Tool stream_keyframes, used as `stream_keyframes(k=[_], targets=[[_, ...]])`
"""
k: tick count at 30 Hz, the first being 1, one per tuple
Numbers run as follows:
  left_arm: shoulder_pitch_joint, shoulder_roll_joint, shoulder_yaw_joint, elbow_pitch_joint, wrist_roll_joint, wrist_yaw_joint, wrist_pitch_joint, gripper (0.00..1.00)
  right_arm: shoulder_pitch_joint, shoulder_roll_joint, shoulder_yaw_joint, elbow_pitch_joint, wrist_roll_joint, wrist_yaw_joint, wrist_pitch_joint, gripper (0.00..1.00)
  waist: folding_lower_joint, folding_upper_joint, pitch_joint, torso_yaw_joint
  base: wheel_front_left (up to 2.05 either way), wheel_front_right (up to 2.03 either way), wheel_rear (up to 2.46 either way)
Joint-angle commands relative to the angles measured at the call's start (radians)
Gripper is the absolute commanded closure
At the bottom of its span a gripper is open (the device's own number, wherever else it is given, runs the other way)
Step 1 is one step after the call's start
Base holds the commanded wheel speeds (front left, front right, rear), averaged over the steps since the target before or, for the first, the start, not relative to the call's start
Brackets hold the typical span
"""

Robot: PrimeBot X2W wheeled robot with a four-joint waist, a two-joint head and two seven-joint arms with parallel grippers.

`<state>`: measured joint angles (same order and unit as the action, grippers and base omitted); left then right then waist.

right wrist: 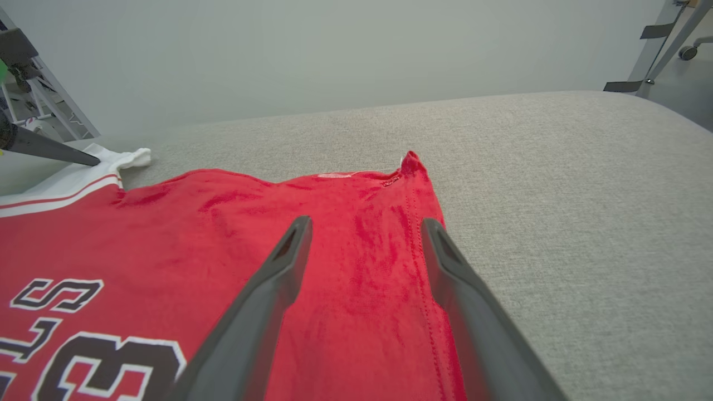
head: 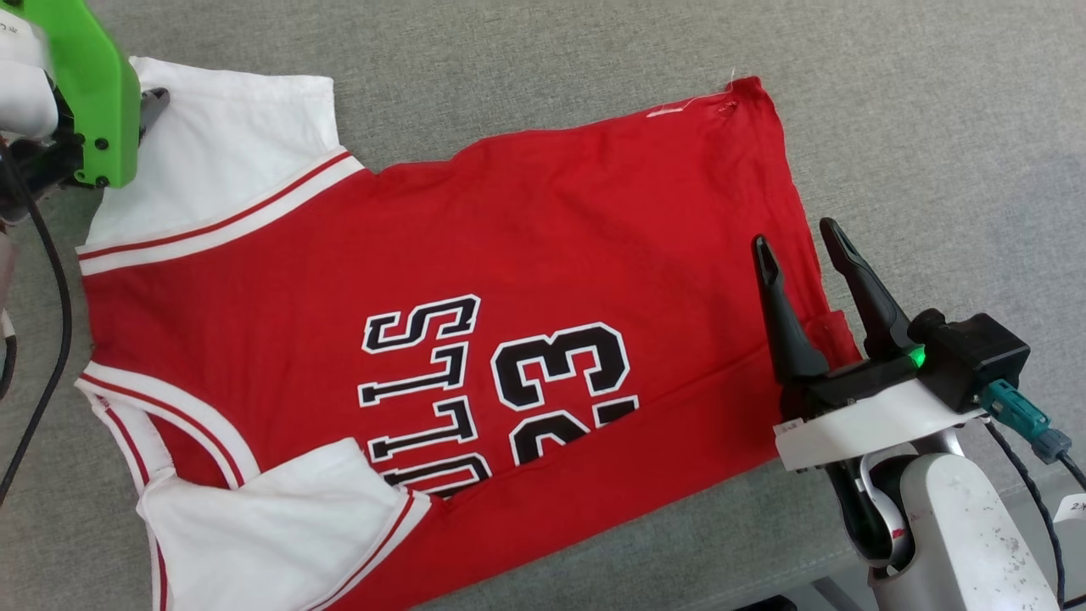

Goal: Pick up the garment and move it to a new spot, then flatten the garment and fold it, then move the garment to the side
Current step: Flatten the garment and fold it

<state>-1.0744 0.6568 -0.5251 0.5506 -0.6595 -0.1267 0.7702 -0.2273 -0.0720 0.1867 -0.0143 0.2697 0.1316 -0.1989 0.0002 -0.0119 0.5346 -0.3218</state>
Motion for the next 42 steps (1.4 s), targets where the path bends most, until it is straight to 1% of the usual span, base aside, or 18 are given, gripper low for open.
stream_keyframes(k=[1, 5, 6, 7, 8, 11, 16, 20, 24, 26, 29, 32, 37, 38, 42], targets=[[-0.013, 0.002, -0.003, 0.021, 0.003, 0.008, -0.002, 0.0, -0.016, 0.002, -0.003, 0.004, -0.001, -0.001, -0.01, 0.0, -0.0002, 0.0119, 0.011, -0.01, 0.0, 0.0, 0.0], [-0.014, 0.004, -0.013, 0.065, 0.007, 0.014, 0.009, 0.0, -0.019, 0.005, 0.004, 0.011, -0.001, -0.001, -0.015, 0.0, -0.0002, 0.0119, 0.018, -0.014, 0.0, 0.0, 0.0], [-0.01, 0.0, -0.013, 0.075, -0.001, 0.013, 0.016, 0.21, -0.02, 0.006, 0.006, 0.013, -0.002, -0.001, -0.015, 0.0, -0.0002, 0.0119, 0.018, -0.014, 0.0, 0.0, 0.0], [-0.008, -0.005, -0.012, 0.081, -0.01, 0.013, 0.021, 0.88, -0.021, 0.007, 0.007, 0.014, -0.002, -0.001, -0.016, 0.0, -0.0002, 0.0119, 0.018, -0.013, 0.0, 0.0, 0.0], [-0.004, -0.013, -0.012, 0.087, -0.02, 0.012, 0.029, 1.0, -0.022, 0.007, 0.008, 0.016, -0.003, -0.001, -0.017, 0.0, -0.0002, 0.0119, 0.018, -0.011, 0.0, 0.0, 0.0], [0.003, -0.021, -0.013, 0.09, -0.034, 0.01, 0.027, 1.0, -0.023, 0.008, 0.009, 0.022, -0.004, -0.001, -0.017, 0.0, -0.0002, 0.0119, 0.012, -0.006, 0.0, 0.0, 0.0], [0.021, -0.039, 0.005, 0.087, -0.052, 0.01, -0.046, 1.0, -0.019, -0.002, -0.004, 0.027, -0.013, -0.001, -0.005, 0.0, -0.0002, 0.0119, -0.026, 0.012, 0.0, 0.0, 0.0], [0.04, -0.053, 0.016, 0.064, -0.07, 0.006, -0.11, 1.0, -0.007, -0.024, -0.024, 0.02, -0.02, -0.001, 0.02, 0.0, -0.0002, 0.0119, -0.075, 0.04, 0.0, 0.0, 0.0], [0.07, -0.064, 0.008, 0.007, -0.086, 0.002, -0.157, 1.0, 0.007, -0.057, -0.039, 0.002, -0.024, -0.001, 0.069, 0.0, -0.0002, 0.0119, -0.119, 0.075, 0.0, 0.0, 0.0], [0.091, -0.07, 0.003, -0.032, -0.097, 0.001, -0.173, 1.0, 0.014, -0.084, -0.037, -0.007, -0.02, -0.001, 0.112, 0.0, -0.0002, 0.0119, -0.139, 0.095, 0.0, 0.0, 0.0], [0.134, -0.085, 0.002, -0.095, -0.126, 0.0, -0.187, 1.0, 0.019, -0.142, -0.033, -0.025, -0.014, -0.001, 0.192, 0.0, -0.0002, 0.0119, -0.167, 0.127, 0.0, 0.0, 0.0], [0.169, -0.085, -0.002, -0.168, -0.128, 0.003, -0.207, 1.0, 0.015, -0.196, -0.037, -0.045, -0.002, -0.001, 0.279, 0.0, -0.0002, 0.0119, -0.184, 0.155, 0.0, 0.0, 0.0], [0.236, -0.078, -0.008, -0.304, -0.124, 0.025, -0.231, 1.0, -0.011, -0.285, -0.044, -0.07, 0.053, -0.001, 0.476, 0.0, -0.0002, 0.0119, -0.196, 0.197, 0.0, 0.0, 0.0], [0.249, -0.075, -0.007, -0.328, -0.124, 0.031, -0.235, 1.0, -0.021, -0.294, -0.046, -0.072, 0.069, -0.001, 0.513, 0.0, -0.0002, 0.0119, -0.194, 0.202, 0.0, 0.0, 0.0], [0.289, -0.062, -0.005, -0.426, -0.121, 0.05, -0.246, 1.0, -0.093, -0.355, -0.046, -0.073, 0.114, -0.001, 0.665, 0.0, -0.0002, 0.0119, -0.17, 0.228, 0.0, 0.0, 0.0]])
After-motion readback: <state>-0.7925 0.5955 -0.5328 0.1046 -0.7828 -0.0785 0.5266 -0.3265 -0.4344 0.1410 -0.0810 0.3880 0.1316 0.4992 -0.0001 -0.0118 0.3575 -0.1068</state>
